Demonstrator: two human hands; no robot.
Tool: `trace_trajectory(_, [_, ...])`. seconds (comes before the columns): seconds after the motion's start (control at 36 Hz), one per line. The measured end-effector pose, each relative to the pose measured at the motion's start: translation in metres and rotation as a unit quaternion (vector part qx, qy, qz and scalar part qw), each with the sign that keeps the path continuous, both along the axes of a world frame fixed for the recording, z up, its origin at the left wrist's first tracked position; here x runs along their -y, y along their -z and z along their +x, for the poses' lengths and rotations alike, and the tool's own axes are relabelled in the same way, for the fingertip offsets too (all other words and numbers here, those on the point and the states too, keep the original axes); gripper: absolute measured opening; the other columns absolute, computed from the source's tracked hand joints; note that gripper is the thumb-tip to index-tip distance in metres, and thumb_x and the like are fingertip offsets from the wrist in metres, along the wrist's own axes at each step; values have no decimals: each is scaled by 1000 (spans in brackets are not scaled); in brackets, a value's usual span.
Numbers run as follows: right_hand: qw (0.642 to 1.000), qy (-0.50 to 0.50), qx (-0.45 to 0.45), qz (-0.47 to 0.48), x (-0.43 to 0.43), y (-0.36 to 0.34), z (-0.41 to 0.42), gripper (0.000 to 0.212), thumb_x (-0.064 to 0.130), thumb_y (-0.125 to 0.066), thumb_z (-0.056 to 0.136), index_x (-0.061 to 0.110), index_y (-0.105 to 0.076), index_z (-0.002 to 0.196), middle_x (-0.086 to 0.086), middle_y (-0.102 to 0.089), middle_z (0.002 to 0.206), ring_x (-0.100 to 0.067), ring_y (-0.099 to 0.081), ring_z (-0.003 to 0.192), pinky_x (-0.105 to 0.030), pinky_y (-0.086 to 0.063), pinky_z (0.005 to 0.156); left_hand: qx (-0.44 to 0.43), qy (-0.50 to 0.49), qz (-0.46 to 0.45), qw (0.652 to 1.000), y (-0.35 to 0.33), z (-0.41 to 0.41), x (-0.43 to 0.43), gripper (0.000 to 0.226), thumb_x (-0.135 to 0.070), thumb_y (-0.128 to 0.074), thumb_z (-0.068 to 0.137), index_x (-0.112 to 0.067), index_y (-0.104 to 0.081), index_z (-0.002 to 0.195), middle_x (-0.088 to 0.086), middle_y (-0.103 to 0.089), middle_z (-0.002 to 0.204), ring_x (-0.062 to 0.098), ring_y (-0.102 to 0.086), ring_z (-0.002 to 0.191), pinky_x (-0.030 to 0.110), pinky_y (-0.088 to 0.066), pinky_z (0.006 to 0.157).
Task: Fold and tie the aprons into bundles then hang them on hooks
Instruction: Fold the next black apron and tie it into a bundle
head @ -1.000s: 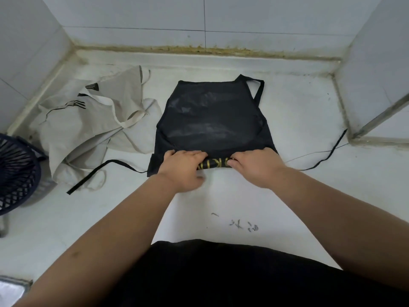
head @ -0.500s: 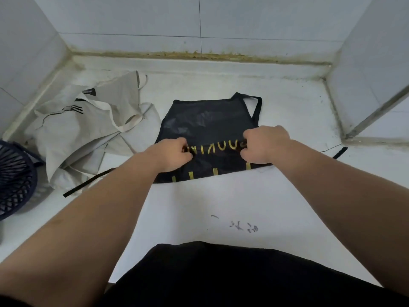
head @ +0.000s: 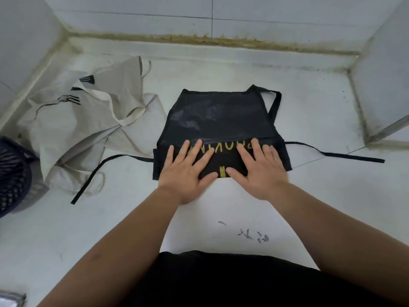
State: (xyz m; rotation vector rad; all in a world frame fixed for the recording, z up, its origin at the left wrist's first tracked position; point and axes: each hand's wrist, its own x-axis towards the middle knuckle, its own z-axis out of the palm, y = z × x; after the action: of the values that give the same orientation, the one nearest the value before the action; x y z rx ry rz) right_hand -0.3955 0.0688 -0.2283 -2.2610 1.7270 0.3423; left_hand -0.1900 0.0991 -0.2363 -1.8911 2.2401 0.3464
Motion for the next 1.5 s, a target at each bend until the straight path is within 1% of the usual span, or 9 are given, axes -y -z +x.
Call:
trace_trajectory(0.28, [991, -112, -62, -25, 29, -26, -2, 104, 89, -38, 64, 23, -28, 143, -4, -35, 140, -26, -30, 130, -44, -21, 111, -25, 27, -7, 999, -30, 5, 20, 88, -77, -51, 74, -34, -28, 147, -4, -19, 154, 20, -14, 142, 43, -14, 114])
trace_trajectory(0.53, [993, -112, -2, -26, 39, -38, 5, 63, 68, -30, 88, 21, -50, 123, -2, -56, 116, -24, -58, 101, -33, -42, 77, -47, 53, 97, 993, -58, 1, 55, 43, -26, -60, 76, -20, -55, 118, 0, -51, 110, 23, -54, 102, 38, -50, 86])
trace_trajectory(0.69, [984, -54, 84, 150, 70, -65, 2, 32, 55, -61, 76, 28, -55, 91, 7, -60, 84, -14, -57, 80, -30, -48, 67, -134, -35, 203, 969, -87, 5, 96, 22, -10, -44, 88, -5, -64, 92, 4, -60, 85, 20, -55, 85, 26, -42, 70])
trace_trajectory(0.81, [977, -39, 84, 193, 90, -73, 3, 9, 19, -53, 82, 13, -54, 75, 0, -54, 75, -19, -52, 71, -26, -38, 57, -157, -64, 256, 952, -85, 11, 119, 14, -13, -46, 89, -9, -59, 87, 8, -54, 92, 21, -49, 86, 32, -39, 80])
trace_trajectory(1.06, [993, -42, 9, 111, 129, -68, 1, 25, 35, -47, 88, 17, -49, 71, 0, -53, 73, -15, -49, 67, -26, -32, 54, 30, 51, 36, 998, -58, 25, 138, 29, -38, -38, 98, -21, -54, 115, 0, -58, 103, 24, -55, 99, 35, -38, 81])
trace_trajectory(1.17, [992, -64, -104, 22, 126, -56, 2, 35, 45, -38, 90, 23, -48, 115, -1, -57, 103, -23, -54, 94, -34, -40, 78, -7, 90, -77, 993, -36, 10, 116, 48, -39, -26, 100, -23, -39, 144, 1, -44, 143, 24, -38, 132, 40, -24, 108])
trace_trajectory(1.25, [990, -68, -126, 1, 112, -36, 10, 55, 40, -33, 93, 24, -24, 145, -9, -38, 140, -31, -37, 128, -53, -18, 111, -24, 82, 2, 996, -20, -11, 98, 62, -53, -17, 99, -25, -10, 154, -4, -8, 161, 18, -5, 148, 45, 2, 118])
trace_trajectory(1.42, [1000, -17, -13, 10, 78, -6, 9, 87, 70, 10, 76, 27, 2, 152, -7, -2, 160, -29, -7, 145, -47, 4, 117, -14, 85, 7, 996, 0, -1, 91, 82, -76, 10, 73, -38, 21, 145, -5, 18, 160, 18, 16, 147, 47, 12, 116])
trace_trajectory(1.5, [999, -27, 0, 35, 80, -4, 0, 100, 86, -6, 70, 28, 6, 151, -4, 4, 160, -27, -1, 146, -44, 7, 117, -20, 80, 28, 996, -2, 4, 94, 85, -84, 2, 70, -44, 25, 140, -6, 20, 159, 16, 18, 146, 45, 11, 118])
